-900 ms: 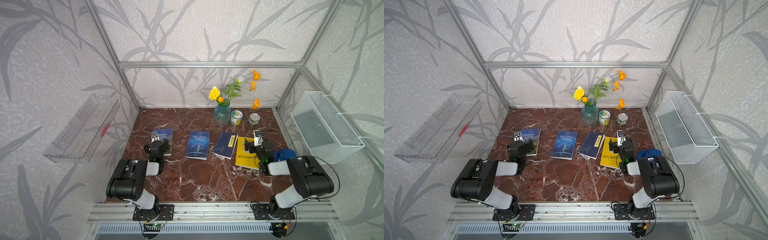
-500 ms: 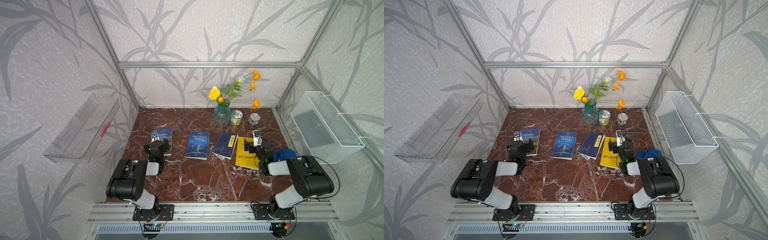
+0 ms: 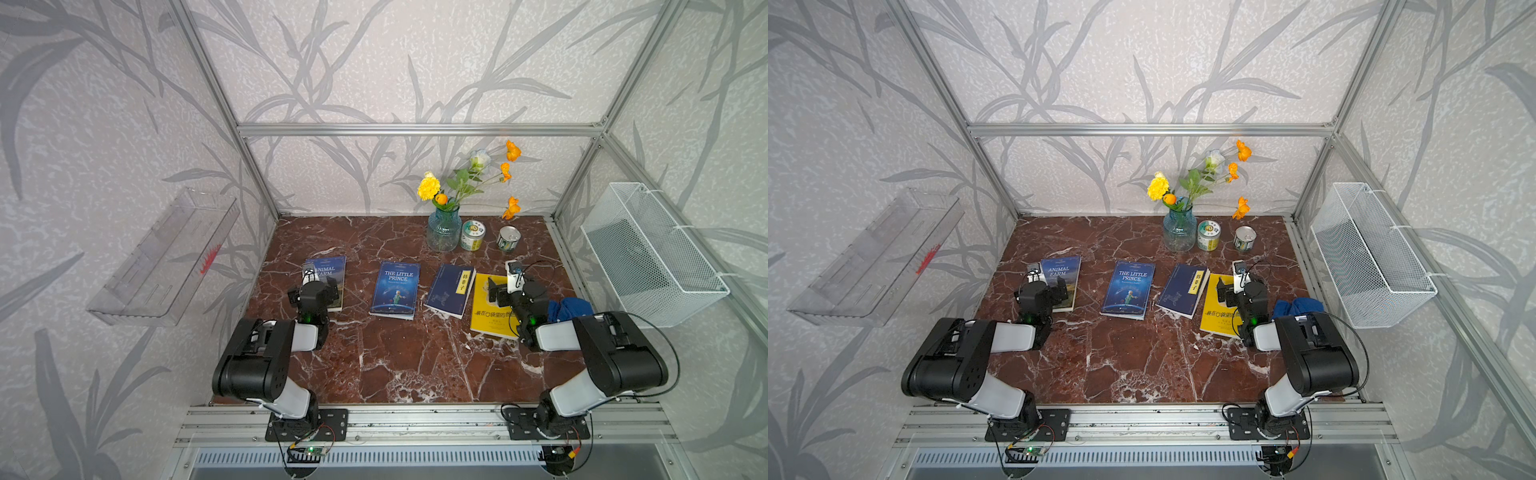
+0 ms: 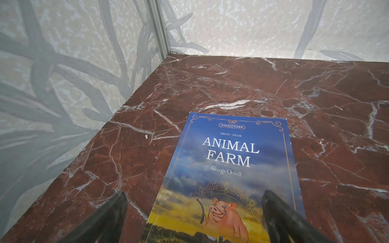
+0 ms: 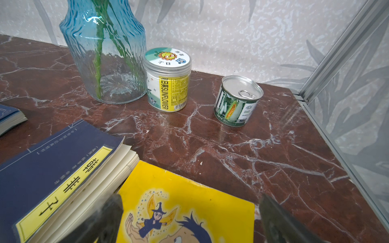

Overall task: Wipe the cover of the book
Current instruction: Pick up the cleaning item at the center of the board.

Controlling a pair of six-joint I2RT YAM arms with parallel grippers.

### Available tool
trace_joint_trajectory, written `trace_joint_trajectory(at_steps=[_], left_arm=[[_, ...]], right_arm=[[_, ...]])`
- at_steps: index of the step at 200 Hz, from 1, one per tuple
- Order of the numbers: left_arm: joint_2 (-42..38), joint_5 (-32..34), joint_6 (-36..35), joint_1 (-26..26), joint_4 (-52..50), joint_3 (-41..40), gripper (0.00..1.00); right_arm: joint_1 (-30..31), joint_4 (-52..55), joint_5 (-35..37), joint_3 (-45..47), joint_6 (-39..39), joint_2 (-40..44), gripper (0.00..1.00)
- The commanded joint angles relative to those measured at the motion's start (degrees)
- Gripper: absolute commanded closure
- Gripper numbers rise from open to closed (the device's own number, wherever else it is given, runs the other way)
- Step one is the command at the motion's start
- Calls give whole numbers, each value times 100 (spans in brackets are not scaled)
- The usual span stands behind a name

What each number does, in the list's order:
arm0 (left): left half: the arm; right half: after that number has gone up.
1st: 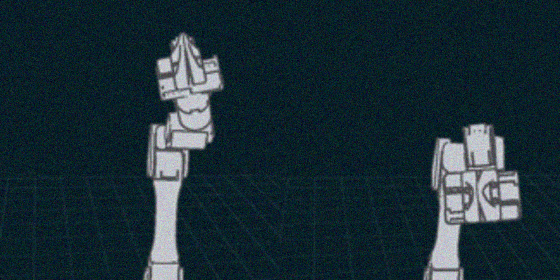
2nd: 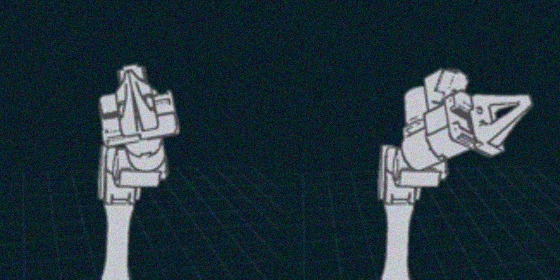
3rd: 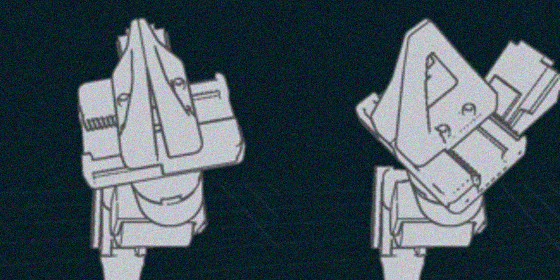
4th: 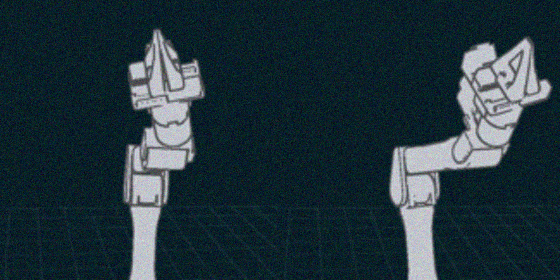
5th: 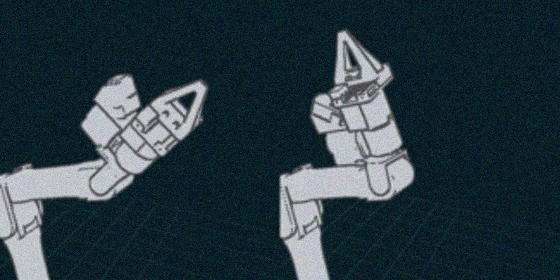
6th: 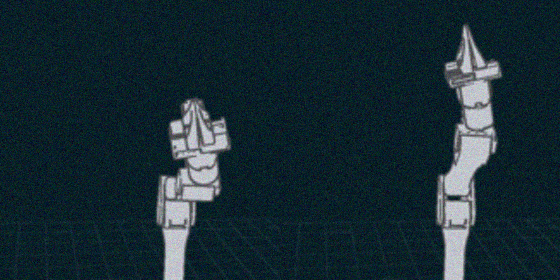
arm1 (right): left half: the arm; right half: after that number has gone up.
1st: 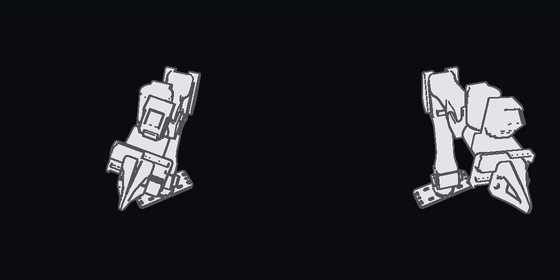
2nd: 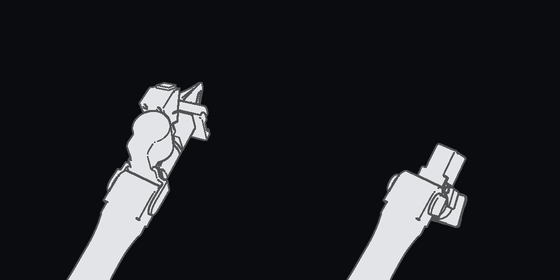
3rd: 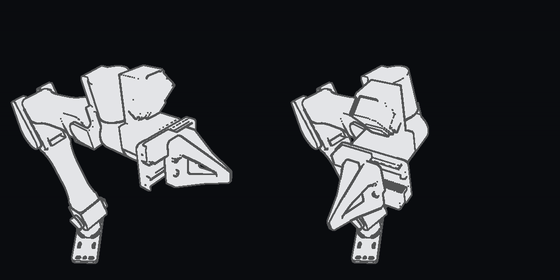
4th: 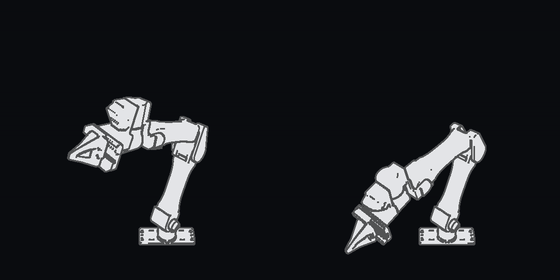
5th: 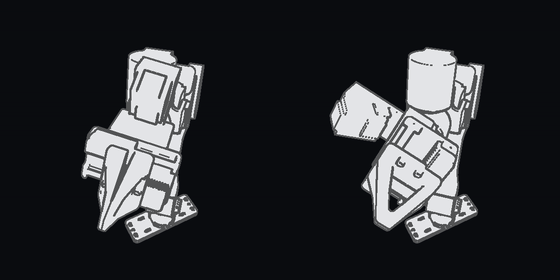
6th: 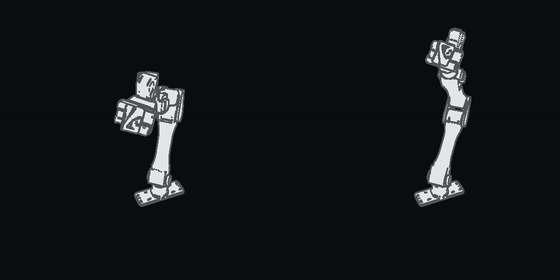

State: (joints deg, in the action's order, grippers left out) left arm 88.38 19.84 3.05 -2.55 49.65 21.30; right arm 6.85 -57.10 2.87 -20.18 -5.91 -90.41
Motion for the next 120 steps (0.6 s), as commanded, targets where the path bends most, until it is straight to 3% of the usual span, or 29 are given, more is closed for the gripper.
trace_joint_trajectory(at_steps=[1,60,75,89,120], left_arm=[[-76,-16,38,17,-52,109,0],[-77,-20,46,20,-55,108,0],[-78,-22,42,23,-54,105,0],[-76,-30,42,18,-66,110,0],[-76,-31,46,24,-54,107,0]], right_arm=[[22,-40,-58,-29,-41,-29,1],[70,-118,485,-7,92,-38,1],[421,-632,1293,273,-61,58,1],[573,-1529,1451,693,-257,80,1],[2068,-2310,3677,840,-1700,688,1]])
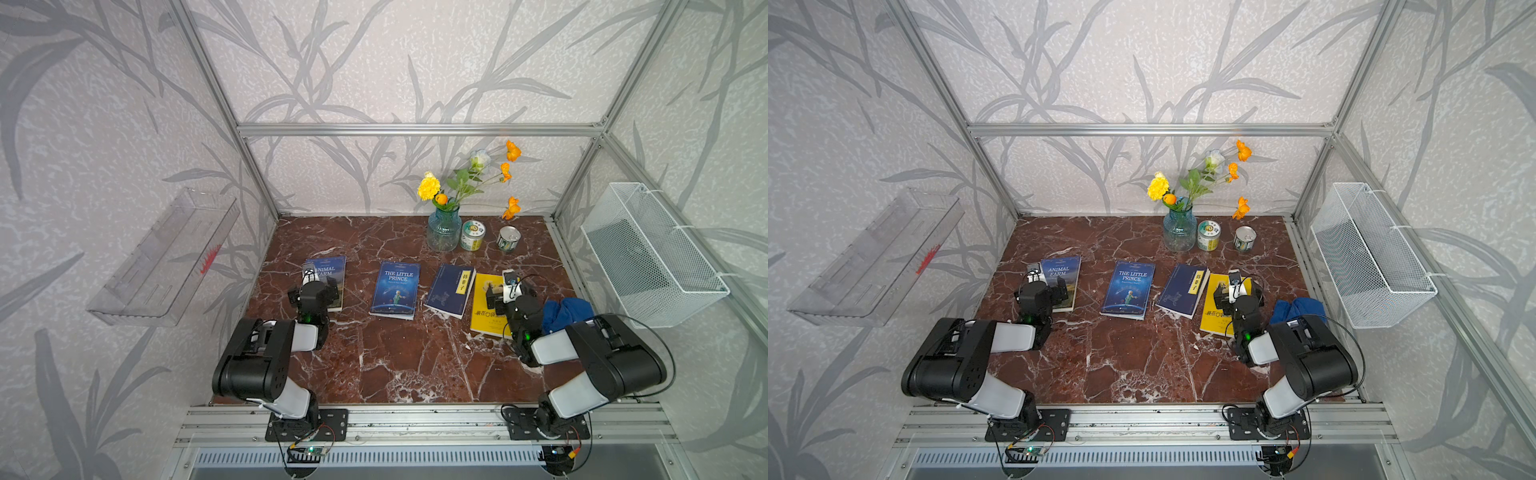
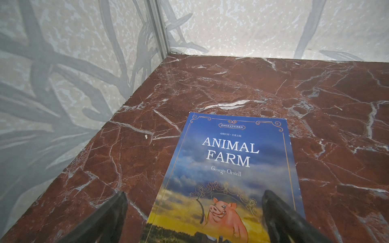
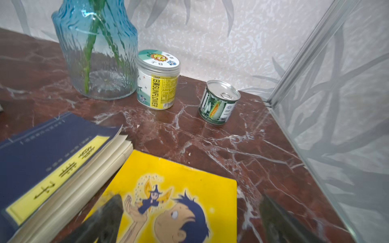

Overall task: Wipe the cover of the book
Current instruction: Pick up the cleaning item at the center of the board.

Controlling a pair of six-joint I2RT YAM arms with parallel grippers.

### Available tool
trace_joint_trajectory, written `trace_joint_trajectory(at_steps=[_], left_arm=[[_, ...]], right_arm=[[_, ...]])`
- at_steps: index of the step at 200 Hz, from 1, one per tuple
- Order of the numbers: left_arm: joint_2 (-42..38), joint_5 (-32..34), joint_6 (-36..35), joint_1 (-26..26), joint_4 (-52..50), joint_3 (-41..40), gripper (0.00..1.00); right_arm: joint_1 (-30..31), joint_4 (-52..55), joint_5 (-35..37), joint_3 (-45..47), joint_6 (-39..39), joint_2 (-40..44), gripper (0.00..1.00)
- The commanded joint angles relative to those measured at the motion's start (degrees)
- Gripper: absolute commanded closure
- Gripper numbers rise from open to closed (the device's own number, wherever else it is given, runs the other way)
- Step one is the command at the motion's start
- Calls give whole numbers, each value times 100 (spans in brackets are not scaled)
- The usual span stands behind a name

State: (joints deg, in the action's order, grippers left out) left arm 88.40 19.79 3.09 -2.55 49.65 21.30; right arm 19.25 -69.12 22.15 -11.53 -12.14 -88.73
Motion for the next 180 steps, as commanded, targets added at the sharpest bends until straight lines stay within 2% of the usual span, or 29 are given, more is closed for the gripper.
trace_joint_trajectory(at_steps=[1,25,34,43,59,68,78,87,101,109,122,139,153,180], left_arm=[[-82,-27,42,21,-53,105,0],[-86,-24,41,18,-43,97,0],[-91,-25,40,23,-43,100,0],[-94,-19,34,17,-31,85,0],[-181,-160,-27,18,-140,105,0],[-274,-207,-37,19,-235,118,0],[-428,-218,-87,25,-386,175,0],[-659,-344,-119,11,-909,377,0],[-1019,-601,189,16,-3074,1223,0],[-1070,-841,212,11,-3730,1563,0],[-1157,-1410,94,3,-3576,1485,0],[-1427,-1789,158,-9,-3339,1313,0],[-1708,-1860,320,-8,-3377,1243,0],[-2244,-1604,638,-6,-3535,1097,0]], right_arm=[[859,-1105,1789,-34,-1096,543,1],[1395,-214,2819,-394,-1132,1358,1],[1435,622,3137,-581,-831,1751,1],[1434,1910,3282,-814,-259,2214,1],[1188,4619,2798,-1397,969,2905,1],[900,5633,2476,-1642,1657,3096,1],[610,6363,2052,-1827,2081,3217,1],[392,6785,1612,-1935,2200,3280,1],[75,7412,1116,-2098,2454,3276,1],[-172,7690,841,-2154,2718,3230,1],[-752,7955,142,-2176,3107,3116,1],[-1437,8198,-571,-2191,3560,2933,1],[-1648,8417,-527,-2209,3703,2817,1],[-1671,8645,184,-2211,3944,2563,1]])
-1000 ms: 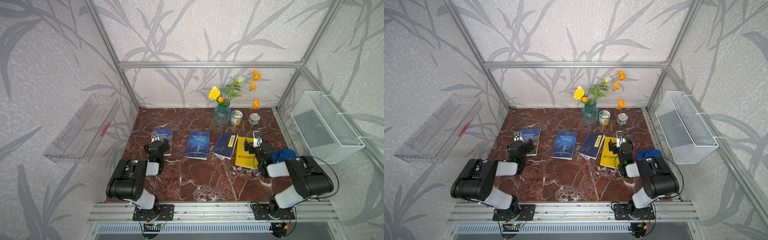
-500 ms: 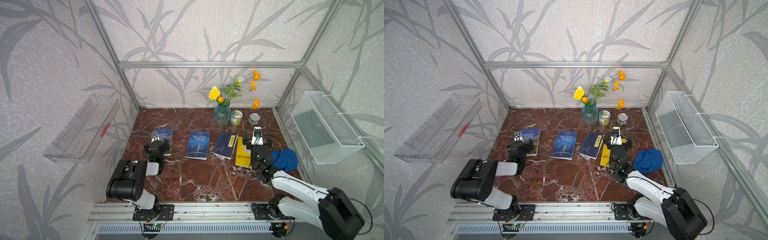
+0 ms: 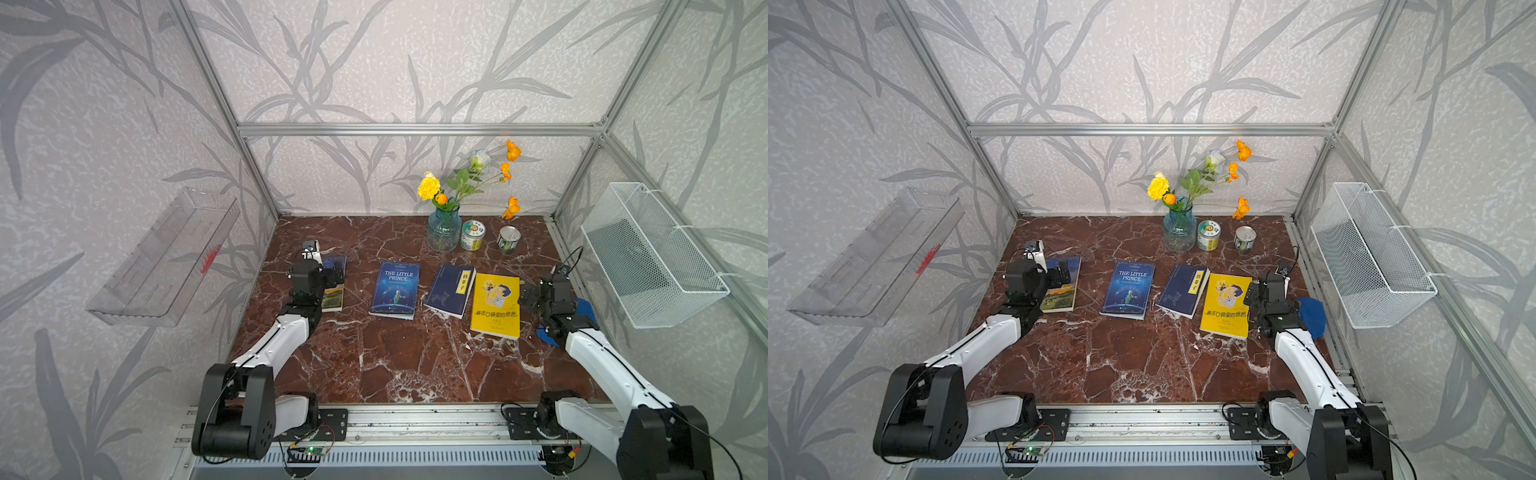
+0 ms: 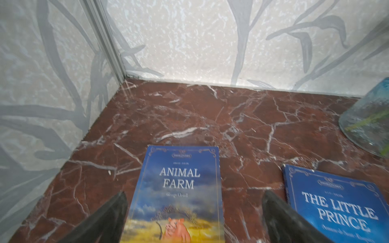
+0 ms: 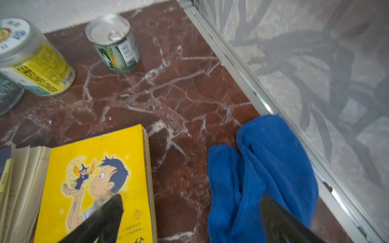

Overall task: Wipe the cover of the book
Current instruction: Pick up the cleaning item at the center of the board.

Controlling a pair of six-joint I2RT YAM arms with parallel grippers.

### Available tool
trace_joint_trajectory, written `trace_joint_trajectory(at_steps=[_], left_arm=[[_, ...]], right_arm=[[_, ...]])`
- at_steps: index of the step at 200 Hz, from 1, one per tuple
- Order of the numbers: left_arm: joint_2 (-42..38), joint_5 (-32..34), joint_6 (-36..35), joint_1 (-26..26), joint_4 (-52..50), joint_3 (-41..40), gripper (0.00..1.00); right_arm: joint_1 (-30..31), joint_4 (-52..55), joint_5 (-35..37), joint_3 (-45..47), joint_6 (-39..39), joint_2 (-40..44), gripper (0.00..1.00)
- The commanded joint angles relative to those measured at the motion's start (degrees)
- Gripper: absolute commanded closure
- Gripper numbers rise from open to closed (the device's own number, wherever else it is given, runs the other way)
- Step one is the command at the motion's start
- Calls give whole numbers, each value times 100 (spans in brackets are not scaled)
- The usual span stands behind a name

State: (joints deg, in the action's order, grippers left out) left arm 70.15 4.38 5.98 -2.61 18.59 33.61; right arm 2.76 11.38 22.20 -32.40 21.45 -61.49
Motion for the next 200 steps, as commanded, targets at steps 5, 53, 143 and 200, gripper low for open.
trace_joint_trajectory(at_steps=[5,53,143,200], left_arm=[[-494,20,451,-2,-481,-148,0],[-435,506,1228,24,-1482,233,0],[-214,614,1755,35,-1538,141,0],[-475,1438,2378,61,-1590,-204,0]], right_arm=[[-74,762,255,-182,726,-209,1],[-754,1330,-496,-622,814,-1154,1],[-1340,2091,-1514,-1693,799,-3121,6],[-1341,1903,-1498,-1487,791,-2762,22]])
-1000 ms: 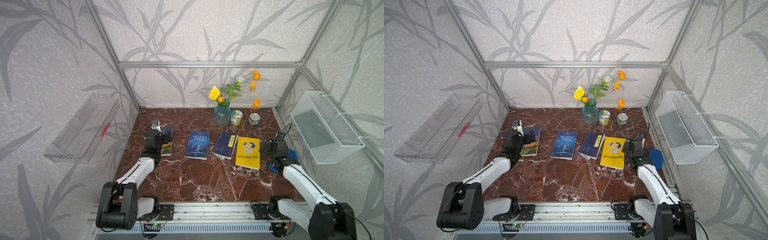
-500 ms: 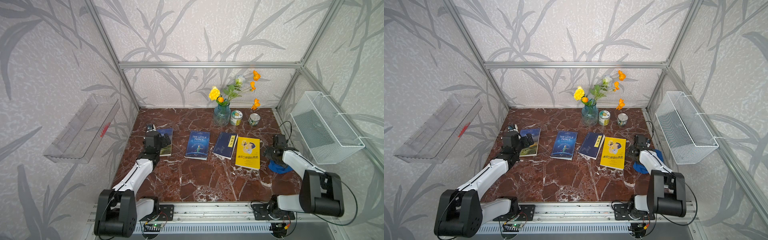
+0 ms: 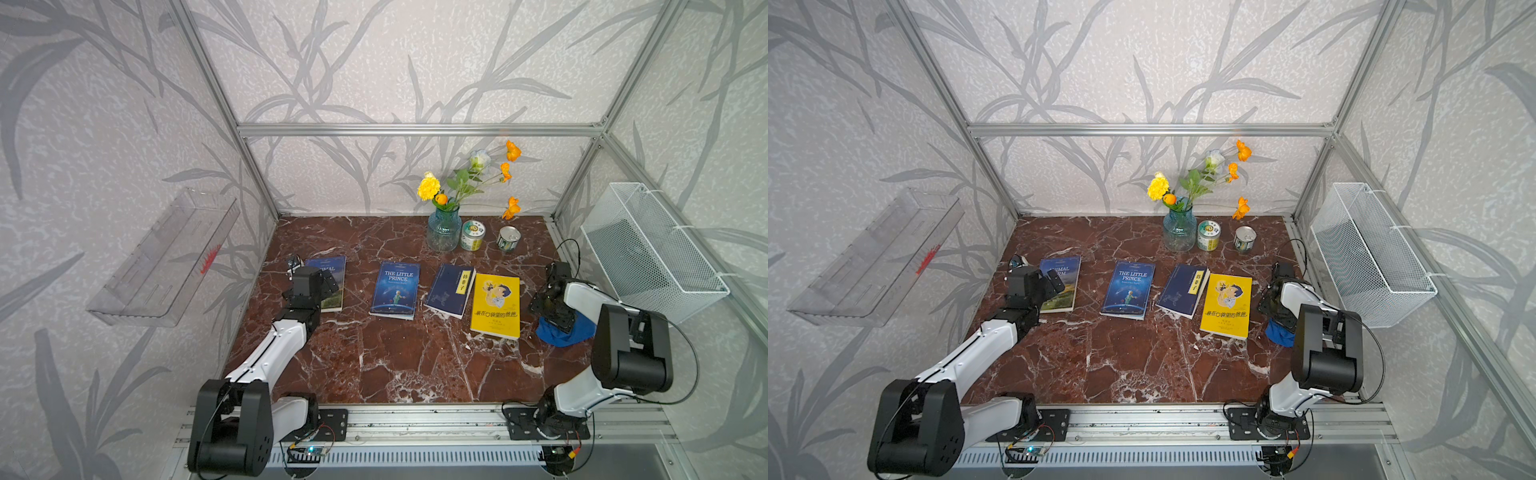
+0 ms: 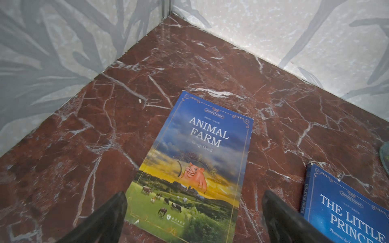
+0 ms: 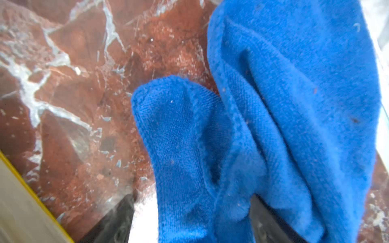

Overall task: Wipe the cover of the book
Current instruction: Pick up the cleaning item at the center of the board.

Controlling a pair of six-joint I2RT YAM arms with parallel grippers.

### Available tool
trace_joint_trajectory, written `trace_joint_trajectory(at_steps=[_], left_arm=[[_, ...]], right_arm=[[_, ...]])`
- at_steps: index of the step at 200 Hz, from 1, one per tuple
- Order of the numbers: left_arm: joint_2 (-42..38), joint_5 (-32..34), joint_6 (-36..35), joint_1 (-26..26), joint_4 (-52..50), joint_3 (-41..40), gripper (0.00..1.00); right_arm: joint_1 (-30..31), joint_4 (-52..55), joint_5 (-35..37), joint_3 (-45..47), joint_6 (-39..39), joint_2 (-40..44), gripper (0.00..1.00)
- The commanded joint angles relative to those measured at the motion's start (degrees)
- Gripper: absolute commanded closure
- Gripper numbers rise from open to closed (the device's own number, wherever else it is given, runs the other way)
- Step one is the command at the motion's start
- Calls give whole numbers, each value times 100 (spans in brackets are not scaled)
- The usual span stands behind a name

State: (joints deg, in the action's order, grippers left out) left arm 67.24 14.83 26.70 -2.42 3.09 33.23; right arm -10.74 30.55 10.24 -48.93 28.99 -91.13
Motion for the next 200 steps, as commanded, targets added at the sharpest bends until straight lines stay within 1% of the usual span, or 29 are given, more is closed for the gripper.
trace_joint_trajectory(at_steps=[1,17,29,41,50,55,65,81,99,127,143,159,183,200], left_arm=[[-189,396,316,41,-39,-176,0],[-233,581,469,45,-89,-259,0],[-276,971,846,44,-287,-318,0],[-344,1125,1099,90,-461,-344,0],[-377,959,1060,127,-441,-372,0],[-390,798,1037,139,-485,-338,0],[-364,514,1053,155,-820,-136,0],[-206,341,1419,154,-1747,318,0],[24,90,1697,161,-2051,518,0],[368,346,1885,199,-2408,862,0],[586,363,1933,244,-2580,1087,0],[867,322,1996,268,-2638,1258,1],[1265,242,1997,280,-2550,1343,3],[1495,356,1981,309,-2590,1428,3]], right_arm=[[6,-23,-307,169,37,210,23],[18,-100,-406,232,2,286,42],[37,-126,-417,283,6,355,55],[57,-169,-444,370,34,473,75],[85,-199,-485,437,38,587,93],[96,-178,-519,451,24,661,100],[187,-139,-520,458,-4,849,100],[441,45,-346,374,33,1249,100],[926,285,-22,94,156,1709,100],[1905,717,575,-649,239,2093,100],[2474,940,829,-1133,215,2088,100],[3037,1082,898,-1634,208,1927,100],[3855,1193,721,-2413,202,1460,100],[4390,1343,891,-3020,164,1132,100]])
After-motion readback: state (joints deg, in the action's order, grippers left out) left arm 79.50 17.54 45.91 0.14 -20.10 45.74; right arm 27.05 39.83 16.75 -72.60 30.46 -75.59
